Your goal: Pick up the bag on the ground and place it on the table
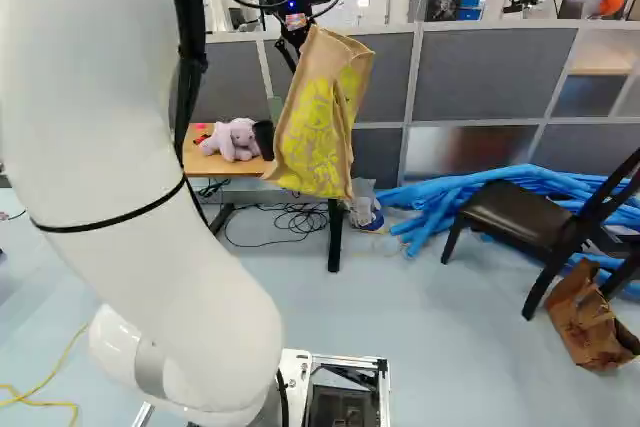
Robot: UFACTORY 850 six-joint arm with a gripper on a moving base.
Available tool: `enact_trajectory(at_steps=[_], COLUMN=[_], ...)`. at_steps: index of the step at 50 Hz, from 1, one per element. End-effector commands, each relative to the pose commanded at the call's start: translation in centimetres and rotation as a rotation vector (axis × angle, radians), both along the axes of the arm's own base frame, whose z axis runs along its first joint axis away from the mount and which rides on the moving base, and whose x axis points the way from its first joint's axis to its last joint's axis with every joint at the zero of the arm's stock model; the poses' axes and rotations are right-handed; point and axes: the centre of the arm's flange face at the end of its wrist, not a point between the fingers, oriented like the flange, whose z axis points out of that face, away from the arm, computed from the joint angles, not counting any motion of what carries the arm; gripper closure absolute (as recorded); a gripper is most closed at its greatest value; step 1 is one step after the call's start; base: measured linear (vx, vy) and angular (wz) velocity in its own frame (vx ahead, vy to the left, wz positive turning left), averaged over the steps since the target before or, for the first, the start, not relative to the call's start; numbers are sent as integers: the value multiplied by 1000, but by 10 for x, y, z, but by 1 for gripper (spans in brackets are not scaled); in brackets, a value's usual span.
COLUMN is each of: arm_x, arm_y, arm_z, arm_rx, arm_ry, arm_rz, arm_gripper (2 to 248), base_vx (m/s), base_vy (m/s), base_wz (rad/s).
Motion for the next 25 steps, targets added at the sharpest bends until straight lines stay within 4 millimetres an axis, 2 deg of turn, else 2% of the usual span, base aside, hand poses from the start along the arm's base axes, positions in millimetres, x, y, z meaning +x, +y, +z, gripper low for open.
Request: enact_trajectory(at_steps=[25], arm_x=[0], arm_y=[0], arm_z=[0], arm_rx=[0], arm_ry=[0], arm_rz=[0], arm_gripper=[227], base_vx=[94], base_vy=[39], base_wz=[-14])
